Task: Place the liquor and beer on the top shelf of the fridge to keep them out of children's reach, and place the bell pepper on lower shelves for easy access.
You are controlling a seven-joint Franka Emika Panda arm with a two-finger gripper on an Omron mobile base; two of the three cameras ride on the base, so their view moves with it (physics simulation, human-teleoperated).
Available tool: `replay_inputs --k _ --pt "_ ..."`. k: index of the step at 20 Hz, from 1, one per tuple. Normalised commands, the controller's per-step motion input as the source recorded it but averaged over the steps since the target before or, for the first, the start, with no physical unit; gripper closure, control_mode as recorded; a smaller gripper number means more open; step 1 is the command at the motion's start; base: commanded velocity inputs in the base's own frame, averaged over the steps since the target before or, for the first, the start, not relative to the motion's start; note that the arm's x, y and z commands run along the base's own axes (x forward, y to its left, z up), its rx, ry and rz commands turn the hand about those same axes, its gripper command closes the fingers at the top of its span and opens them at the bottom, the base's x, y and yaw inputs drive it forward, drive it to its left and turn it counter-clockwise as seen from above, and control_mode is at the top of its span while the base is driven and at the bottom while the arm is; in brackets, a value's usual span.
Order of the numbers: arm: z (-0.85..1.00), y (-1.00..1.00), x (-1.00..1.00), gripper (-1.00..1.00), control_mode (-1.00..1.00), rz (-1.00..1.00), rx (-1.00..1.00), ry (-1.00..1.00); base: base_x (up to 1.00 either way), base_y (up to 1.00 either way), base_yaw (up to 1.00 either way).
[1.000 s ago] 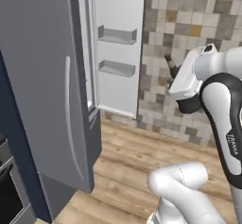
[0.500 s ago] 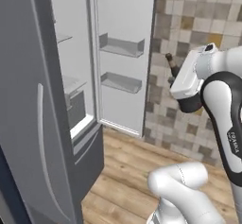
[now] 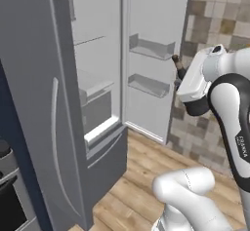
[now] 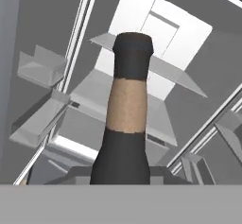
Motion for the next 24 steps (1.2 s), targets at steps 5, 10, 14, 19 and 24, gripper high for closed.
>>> replay_inputs --k 5,10,14,19,24 --pt "0.0 0.0 0.0 1.0 1.0 0.0 0.0 0.0 0.31 -0.02 0.41" --pt "0.0 0.0 0.0 1.0 1.0 0.0 0.0 0.0 0.46 -0.16 0.42" --pt "0.0 0.0 0.0 1.0 1.0 0.0 0.0 0.0 0.51 -0.22 0.42" --pt "0.0 0.0 0.0 1.0 1.0 0.0 0.0 0.0 0.47 -0.32 0.4" --pt "0.0 0.0 0.0 1.0 1.0 0.0 0.0 0.0 0.42 -0.38 0.37"
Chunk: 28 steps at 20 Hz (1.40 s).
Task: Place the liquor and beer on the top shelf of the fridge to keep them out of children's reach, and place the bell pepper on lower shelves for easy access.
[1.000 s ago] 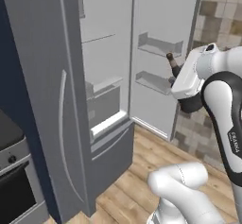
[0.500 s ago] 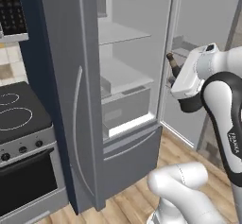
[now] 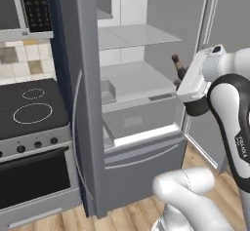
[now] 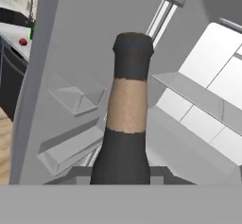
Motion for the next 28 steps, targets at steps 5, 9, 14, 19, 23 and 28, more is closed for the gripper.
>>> replay_inputs --k 5,9,14,19,23,28 --pt "0.0 0.0 0.0 1.0 1.0 0.0 0.0 0.0 0.35 -0.41 0.22" --pt "0.0 0.0 0.0 1.0 1.0 0.0 0.0 0.0 0.47 -0.35 0.15" --pt "0.0 0.0 0.0 1.0 1.0 0.0 0.0 0.0 0.54 -0.23 0.07" --pt "0.0 0.0 0.0 1.0 1.0 0.0 0.0 0.0 0.66 -0.08 0.01" --pt "0.0 0.0 0.0 1.0 1.0 0.0 0.0 0.0 0.69 -0.06 0.0" --pt "0.0 0.0 0.0 1.0 1.0 0.0 0.0 0.0 0.66 -0.09 0.0"
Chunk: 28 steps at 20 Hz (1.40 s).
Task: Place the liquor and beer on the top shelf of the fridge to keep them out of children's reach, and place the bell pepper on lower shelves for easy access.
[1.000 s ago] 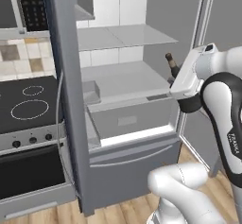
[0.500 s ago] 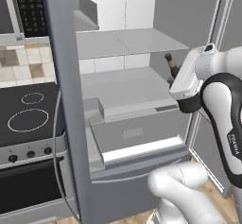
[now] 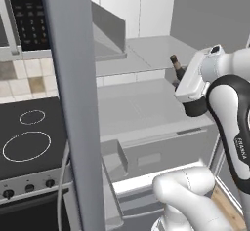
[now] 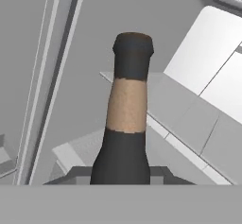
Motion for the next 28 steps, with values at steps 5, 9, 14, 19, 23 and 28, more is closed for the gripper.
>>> replay_inputs --k 5,9,14,19,23,28 --pt "0.0 0.0 0.0 1.0 1.0 0.0 0.0 0.0 0.56 -0.11 0.0" --pt "0.0 -0.12 0.18 1.0 -1.0 0.0 0.04 -0.1 0.09 -0.03 0.0" --pt "0.0 -0.18 0.1 1.0 -1.0 0.0 0.06 -0.1 0.0 0.0 0.0" --pt "0.06 -0.09 0.08 1.0 -1.0 0.0 0.03 -0.08 0.0 0.0 0.0" --pt "0.22 0.0 0.11 1.0 -1.0 -0.04 0.0 -0.07 0.0 0.0 0.0" --pt "0.18 0.0 0.06 1.0 -1.0 -0.07 0.0 -0.01 0.0 0.0 0.0"
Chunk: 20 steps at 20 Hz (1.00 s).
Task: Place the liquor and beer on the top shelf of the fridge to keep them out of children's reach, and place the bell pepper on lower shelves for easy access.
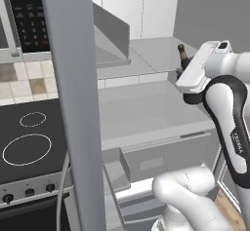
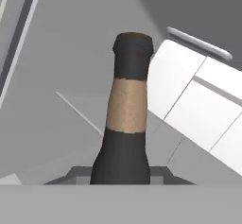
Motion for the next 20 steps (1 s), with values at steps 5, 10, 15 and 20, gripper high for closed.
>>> replay_inputs --k 5,10,15,20 --pt "0.06 -0.03 0.09 1.0 -1.0 -0.12 0.09 -0.01 0.0 0.0 0.0" --pt "0.02 -0.2 0.34 1.0 -1.0 -0.16 0.25 -0.01 0.0 0.0 0.0" --pt "0.34 -0.23 0.22 1.0 -1.0 -0.11 0.26 0.0 0.0 0.0 0.0" --pt "0.5 -0.31 0.16 1.0 -1.0 -0.03 0.17 0.0 0.0 0.0 0.0"
